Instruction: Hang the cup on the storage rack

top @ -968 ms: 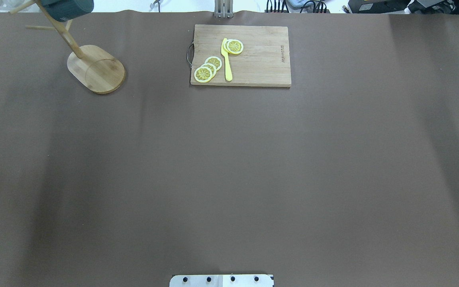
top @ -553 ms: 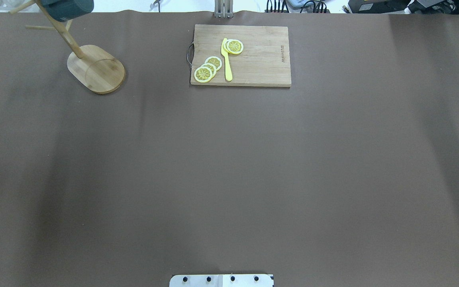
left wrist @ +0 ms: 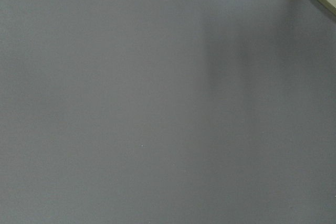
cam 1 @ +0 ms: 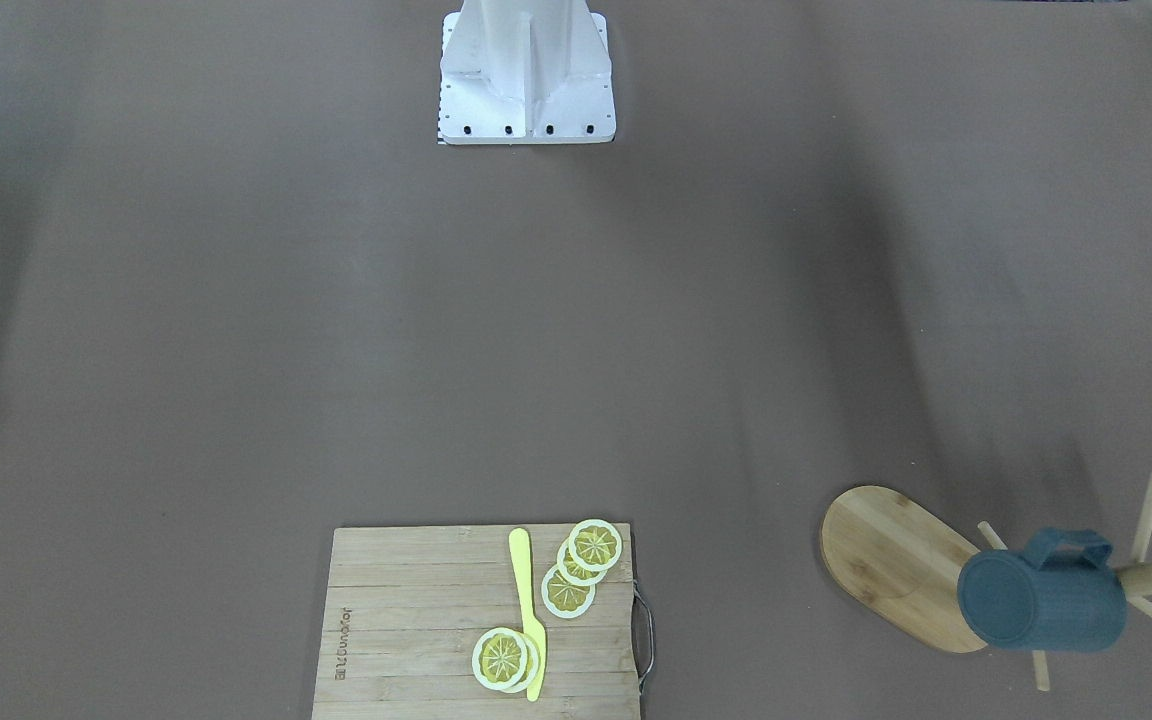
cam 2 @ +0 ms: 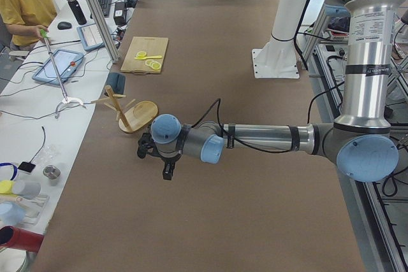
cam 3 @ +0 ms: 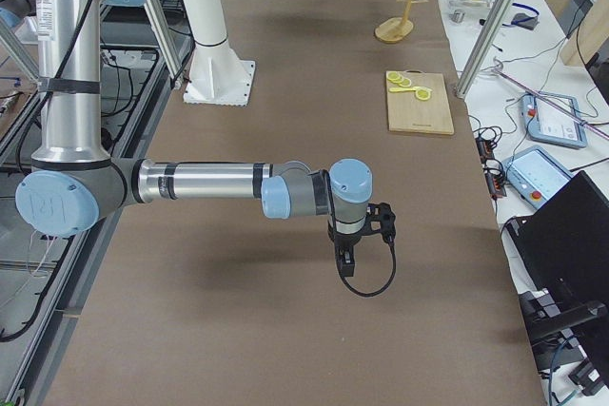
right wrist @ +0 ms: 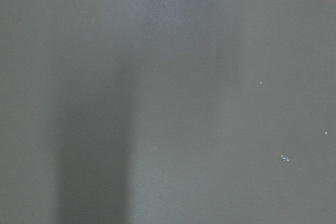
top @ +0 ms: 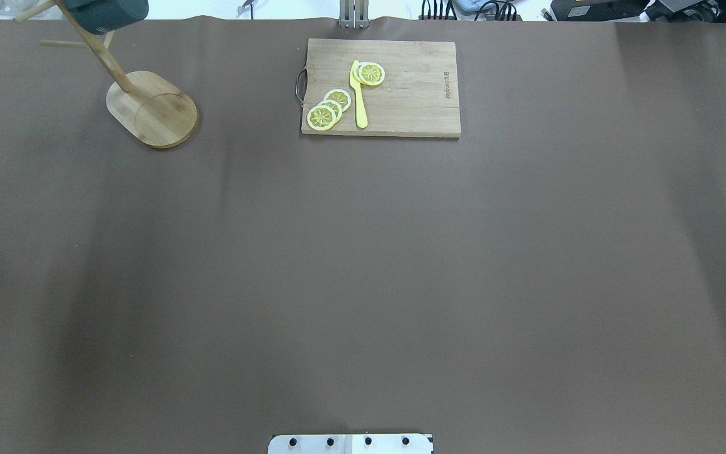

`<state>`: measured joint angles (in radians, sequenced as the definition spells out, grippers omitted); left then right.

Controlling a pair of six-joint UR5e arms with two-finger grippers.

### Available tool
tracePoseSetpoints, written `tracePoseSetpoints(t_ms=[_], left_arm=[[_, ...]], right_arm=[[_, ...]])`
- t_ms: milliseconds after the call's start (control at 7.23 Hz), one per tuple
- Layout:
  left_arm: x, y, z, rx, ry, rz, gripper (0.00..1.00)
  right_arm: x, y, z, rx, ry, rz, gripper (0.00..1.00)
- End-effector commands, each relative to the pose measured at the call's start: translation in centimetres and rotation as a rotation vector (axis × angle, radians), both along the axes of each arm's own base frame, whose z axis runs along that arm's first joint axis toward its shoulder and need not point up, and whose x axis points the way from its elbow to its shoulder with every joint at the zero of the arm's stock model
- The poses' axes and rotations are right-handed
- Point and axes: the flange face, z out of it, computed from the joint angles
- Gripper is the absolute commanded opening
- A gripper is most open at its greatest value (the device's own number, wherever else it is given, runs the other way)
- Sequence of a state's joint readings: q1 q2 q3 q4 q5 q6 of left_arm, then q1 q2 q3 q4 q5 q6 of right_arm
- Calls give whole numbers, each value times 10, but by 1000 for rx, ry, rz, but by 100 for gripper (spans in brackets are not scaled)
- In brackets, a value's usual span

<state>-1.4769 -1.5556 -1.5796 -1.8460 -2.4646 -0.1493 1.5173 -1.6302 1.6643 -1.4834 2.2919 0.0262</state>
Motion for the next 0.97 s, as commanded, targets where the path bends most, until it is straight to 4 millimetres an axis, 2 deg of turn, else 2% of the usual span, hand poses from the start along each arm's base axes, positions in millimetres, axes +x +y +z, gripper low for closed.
tracePoseSetpoints(t_ms=[0,277,830], left_arm=[[1,1,-3,-2,-8,-3,98],[2,1,-7,8,-7,0,98],[3,3,-9,20,-5,4,98]], right_arm=[[-3,7,4,-9,-21,-2,100],[-4,8,4,-12,-24,-6,100],[-5,19,27,-69,-26,-12,100]])
